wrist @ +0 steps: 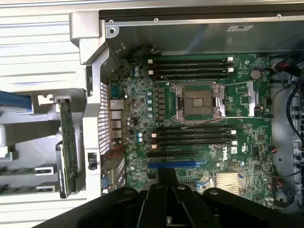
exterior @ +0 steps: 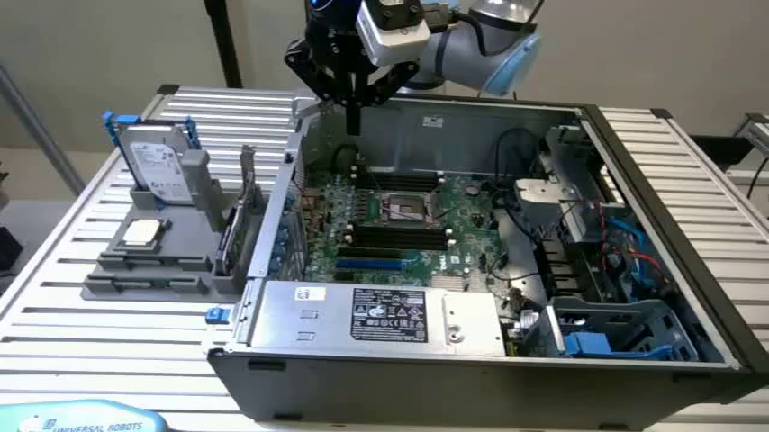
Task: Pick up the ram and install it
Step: 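Reach for the ram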
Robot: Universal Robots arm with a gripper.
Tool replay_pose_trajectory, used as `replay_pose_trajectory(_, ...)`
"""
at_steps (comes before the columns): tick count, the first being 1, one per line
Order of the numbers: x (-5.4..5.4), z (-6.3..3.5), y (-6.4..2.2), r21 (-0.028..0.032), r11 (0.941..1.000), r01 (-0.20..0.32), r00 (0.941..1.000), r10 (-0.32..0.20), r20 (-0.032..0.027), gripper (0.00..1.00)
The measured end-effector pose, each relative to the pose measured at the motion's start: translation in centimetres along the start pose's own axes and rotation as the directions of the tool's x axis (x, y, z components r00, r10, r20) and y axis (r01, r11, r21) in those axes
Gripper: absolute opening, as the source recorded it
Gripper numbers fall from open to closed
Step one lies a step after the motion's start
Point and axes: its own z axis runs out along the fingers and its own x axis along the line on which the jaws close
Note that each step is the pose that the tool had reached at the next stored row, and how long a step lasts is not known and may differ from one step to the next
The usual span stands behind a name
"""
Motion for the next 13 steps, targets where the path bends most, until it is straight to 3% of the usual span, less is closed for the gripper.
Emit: replay_pose_trajectory(13, 0.0, 0.0, 0.0, -0.0006, 1.0, 0.0, 1.0, 0.0, 0.0, 0.11)
